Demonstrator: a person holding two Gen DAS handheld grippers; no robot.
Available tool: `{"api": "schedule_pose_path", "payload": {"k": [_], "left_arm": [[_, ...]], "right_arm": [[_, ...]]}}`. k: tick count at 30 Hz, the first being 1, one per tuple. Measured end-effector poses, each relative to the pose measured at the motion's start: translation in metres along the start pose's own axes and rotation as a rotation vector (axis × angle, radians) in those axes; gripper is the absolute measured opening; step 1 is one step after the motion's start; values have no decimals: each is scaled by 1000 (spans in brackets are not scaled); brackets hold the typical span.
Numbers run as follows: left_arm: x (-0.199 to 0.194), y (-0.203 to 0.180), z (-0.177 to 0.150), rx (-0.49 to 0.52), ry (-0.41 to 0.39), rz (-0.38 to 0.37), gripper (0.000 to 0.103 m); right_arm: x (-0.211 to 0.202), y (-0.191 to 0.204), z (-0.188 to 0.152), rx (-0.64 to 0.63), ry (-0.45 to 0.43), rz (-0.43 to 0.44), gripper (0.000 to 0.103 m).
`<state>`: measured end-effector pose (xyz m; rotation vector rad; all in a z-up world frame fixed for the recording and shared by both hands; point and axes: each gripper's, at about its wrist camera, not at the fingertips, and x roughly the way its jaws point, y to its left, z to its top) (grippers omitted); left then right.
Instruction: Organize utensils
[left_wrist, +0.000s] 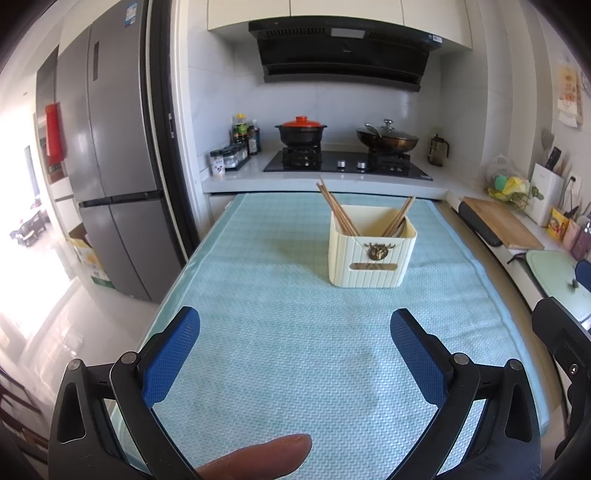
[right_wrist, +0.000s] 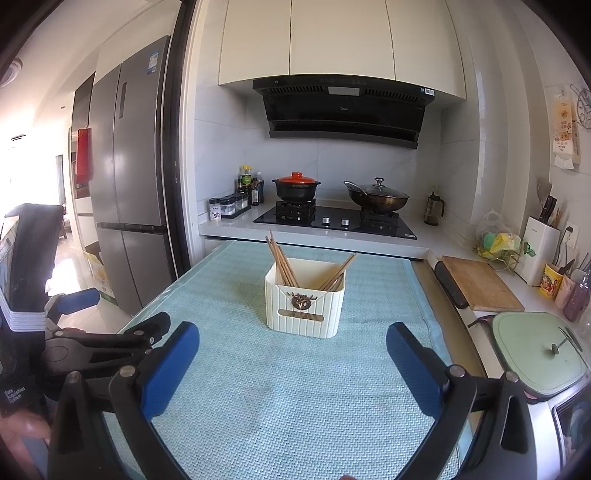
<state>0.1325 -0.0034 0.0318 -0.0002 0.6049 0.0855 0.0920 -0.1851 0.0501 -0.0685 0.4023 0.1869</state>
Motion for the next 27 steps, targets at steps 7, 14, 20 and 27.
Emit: {"api": "schedule_pose_path", "payload": {"k": [7,14,20,27], "left_arm": [[0,-2,1,0,2,-2,103],[-1,-2,2,-3,2,-2,103],[0,-3,1,-2,3,-4,103],[-1,-4,1,-3,3,-4,103]], "right_arm": [[-1,0,0,-2,5,1,103],[-1,0,2,-1,1,2,103],[-1,-2,2,-1,-2,5,103],[-1,-1,2,-2,-2,4,103]]}}
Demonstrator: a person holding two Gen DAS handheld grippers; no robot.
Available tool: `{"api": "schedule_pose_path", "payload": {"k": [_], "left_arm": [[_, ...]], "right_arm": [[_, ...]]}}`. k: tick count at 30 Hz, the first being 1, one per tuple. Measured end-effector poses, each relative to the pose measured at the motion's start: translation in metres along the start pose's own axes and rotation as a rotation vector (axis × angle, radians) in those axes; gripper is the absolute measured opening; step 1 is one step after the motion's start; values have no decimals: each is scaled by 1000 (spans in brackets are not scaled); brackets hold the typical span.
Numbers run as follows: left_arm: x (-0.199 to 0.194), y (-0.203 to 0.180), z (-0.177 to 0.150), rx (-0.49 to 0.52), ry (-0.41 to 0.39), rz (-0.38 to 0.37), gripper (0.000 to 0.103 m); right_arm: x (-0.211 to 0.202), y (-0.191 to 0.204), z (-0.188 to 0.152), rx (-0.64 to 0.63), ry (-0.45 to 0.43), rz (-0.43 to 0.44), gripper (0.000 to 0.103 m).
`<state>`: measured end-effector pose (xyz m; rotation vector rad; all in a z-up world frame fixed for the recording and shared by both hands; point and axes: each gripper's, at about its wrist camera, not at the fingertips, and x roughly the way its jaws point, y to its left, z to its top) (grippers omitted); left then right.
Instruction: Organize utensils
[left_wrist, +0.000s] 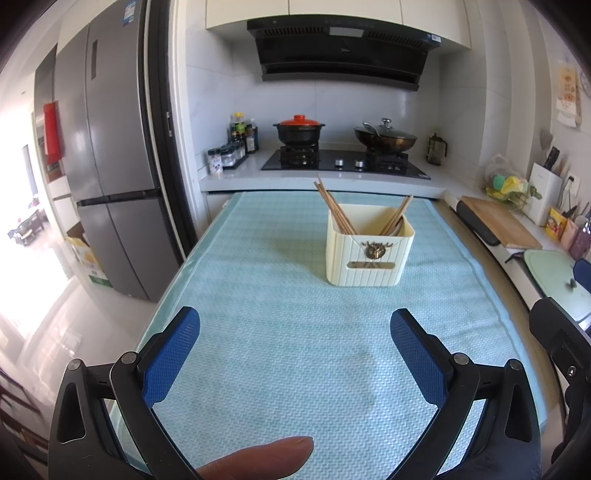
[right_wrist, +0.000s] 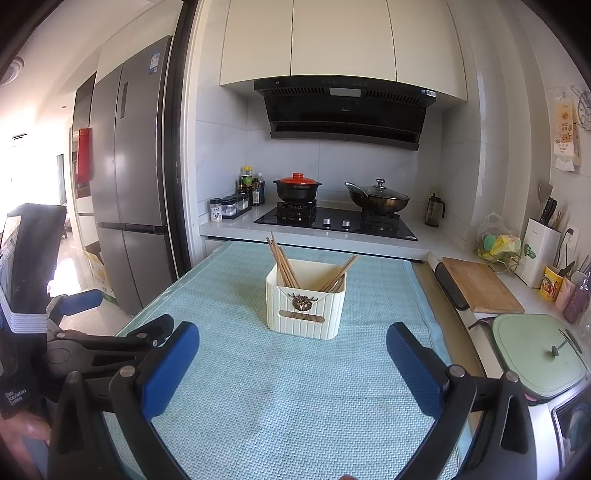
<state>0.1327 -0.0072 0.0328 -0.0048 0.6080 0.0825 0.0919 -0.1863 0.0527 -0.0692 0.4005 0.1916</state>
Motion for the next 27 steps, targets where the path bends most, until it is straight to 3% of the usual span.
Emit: {"api": "schedule_pose_path", "payload": {"k": [27], "left_arm": [[-3,3,-4,-17,-2,5,103]], "right_arm": [[-1,-2,-2,-2,-1,-2,103]]}}
